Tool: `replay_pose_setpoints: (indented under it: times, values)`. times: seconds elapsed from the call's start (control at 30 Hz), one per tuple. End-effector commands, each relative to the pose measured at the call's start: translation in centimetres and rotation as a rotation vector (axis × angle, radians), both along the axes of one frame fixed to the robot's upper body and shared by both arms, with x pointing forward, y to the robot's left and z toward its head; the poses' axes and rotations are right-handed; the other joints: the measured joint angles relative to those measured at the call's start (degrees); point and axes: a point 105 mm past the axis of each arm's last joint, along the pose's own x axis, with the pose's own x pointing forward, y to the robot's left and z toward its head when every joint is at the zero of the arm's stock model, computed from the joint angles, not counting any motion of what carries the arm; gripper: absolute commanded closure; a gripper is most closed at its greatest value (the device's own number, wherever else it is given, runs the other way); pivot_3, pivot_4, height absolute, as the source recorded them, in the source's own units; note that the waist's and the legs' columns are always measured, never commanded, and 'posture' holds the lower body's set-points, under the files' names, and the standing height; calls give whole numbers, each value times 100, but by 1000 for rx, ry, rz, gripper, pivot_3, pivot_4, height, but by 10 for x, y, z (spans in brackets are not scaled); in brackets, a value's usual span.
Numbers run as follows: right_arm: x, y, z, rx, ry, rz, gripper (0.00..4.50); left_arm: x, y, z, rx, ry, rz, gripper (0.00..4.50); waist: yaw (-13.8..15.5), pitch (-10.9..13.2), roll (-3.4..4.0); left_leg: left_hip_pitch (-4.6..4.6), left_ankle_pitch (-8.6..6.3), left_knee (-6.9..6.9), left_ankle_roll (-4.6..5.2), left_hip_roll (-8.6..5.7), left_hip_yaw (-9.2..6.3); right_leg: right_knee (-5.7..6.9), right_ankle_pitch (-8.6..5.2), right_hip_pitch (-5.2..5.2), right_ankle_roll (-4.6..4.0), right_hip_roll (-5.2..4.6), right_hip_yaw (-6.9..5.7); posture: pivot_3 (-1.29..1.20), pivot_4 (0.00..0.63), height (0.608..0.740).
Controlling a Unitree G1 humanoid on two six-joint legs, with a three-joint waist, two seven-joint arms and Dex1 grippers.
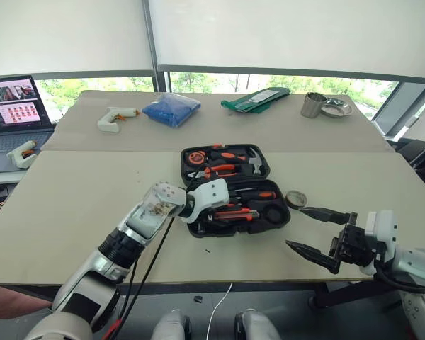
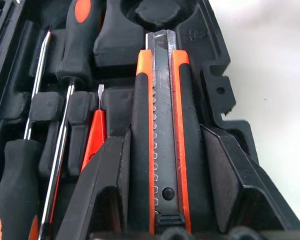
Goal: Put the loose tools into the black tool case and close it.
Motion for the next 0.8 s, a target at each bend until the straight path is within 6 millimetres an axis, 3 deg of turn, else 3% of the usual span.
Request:
replay_pose_setpoints:
  times: [0.03, 0.27, 0.33, 0.53, 0.77, 0.8]
  values:
    - [-4, 2, 10, -5, -47, 5, 0, -1, -7, 5, -7, -6, -16, 2876, 1, 0, 0, 0, 0, 0, 0, 0, 0, 0, 0, 0, 0, 0, 0, 0, 150, 740]
    - [-5, 3, 8, 0, -42, -5, 0, -8, -2, -2, 45, 43, -32, 2876, 2, 0, 1, 0, 0, 0, 0, -1, -2, 0, 0, 0, 0, 0, 0, 0, 150, 740]
    - [-5, 3, 7, 2, -40, -6, 0, -10, -6, 1, 11, 62, -30, 1876, 1, 0, 1, 1, 0, 0, 0, 0, -2, 0, 0, 1, 0, 0, 0, 0, 150, 740]
    - [-3, 5, 4, 7, -36, -8, 0, -7, -18, 22, -127, 57, -33, 21, 55, -1, 1, -4, 0, 1, 2, -9, -7, 0, -3, 2, 4, -3, 2, 0, 150, 740]
    - [-2, 4, 3, 8, -36, -15, 0, -10, -13, 48, -299, 5, -108, 21, 22, -1, 2, -6, -4, 8, 10, -8, -9, 2, 6, 2, -12, 2, 10, 0, 150, 740]
    - [-2, 4, 3, 9, -36, -17, 0, -7, -8, 49, -310, -13, -99, 277, 13, -1, 2, -5, -4, 8, 10, -8, -10, 3, 13, 2, -23, 3, 10, 0, 150, 740]
